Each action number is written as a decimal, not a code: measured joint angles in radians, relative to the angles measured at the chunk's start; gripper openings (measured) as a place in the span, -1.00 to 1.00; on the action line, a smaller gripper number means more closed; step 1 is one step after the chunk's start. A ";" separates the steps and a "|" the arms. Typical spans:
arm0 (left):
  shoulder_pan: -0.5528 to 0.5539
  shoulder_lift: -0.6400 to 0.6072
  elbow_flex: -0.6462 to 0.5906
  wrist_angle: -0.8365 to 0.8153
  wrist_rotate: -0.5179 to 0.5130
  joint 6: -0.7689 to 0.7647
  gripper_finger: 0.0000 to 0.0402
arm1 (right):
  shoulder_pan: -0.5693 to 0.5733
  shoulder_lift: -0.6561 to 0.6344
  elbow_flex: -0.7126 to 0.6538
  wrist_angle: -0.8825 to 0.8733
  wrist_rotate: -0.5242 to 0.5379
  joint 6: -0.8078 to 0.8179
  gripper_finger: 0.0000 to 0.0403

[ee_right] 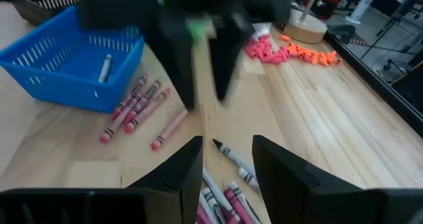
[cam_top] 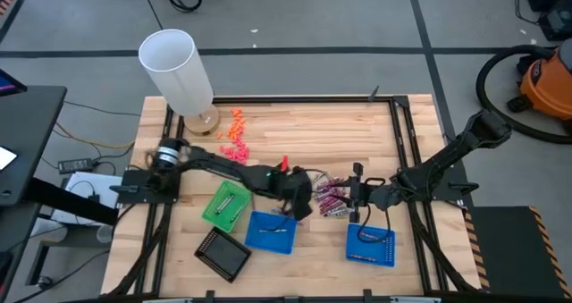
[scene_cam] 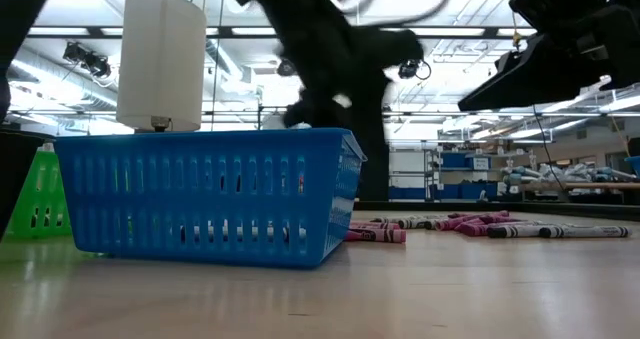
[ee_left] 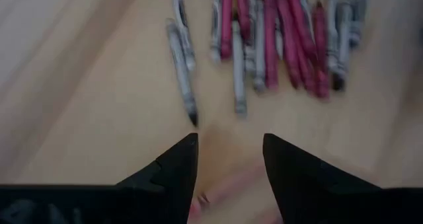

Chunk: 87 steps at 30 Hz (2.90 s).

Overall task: Sort crayons
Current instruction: Put the black crayon into the green basket

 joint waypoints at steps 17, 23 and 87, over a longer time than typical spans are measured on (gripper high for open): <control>0.076 0.055 0.006 0.122 -0.032 0.098 -0.10 | 0.003 0.013 0.000 -0.013 0.000 0.019 -0.29; 0.081 0.074 0.006 0.150 -0.048 0.115 -0.10 | 0.003 0.013 0.000 -0.007 -0.001 0.012 -0.29; -0.279 -0.164 0.004 -0.632 -0.123 -0.486 -0.92 | 0.019 0.012 0.000 -0.030 -0.036 0.071 -0.29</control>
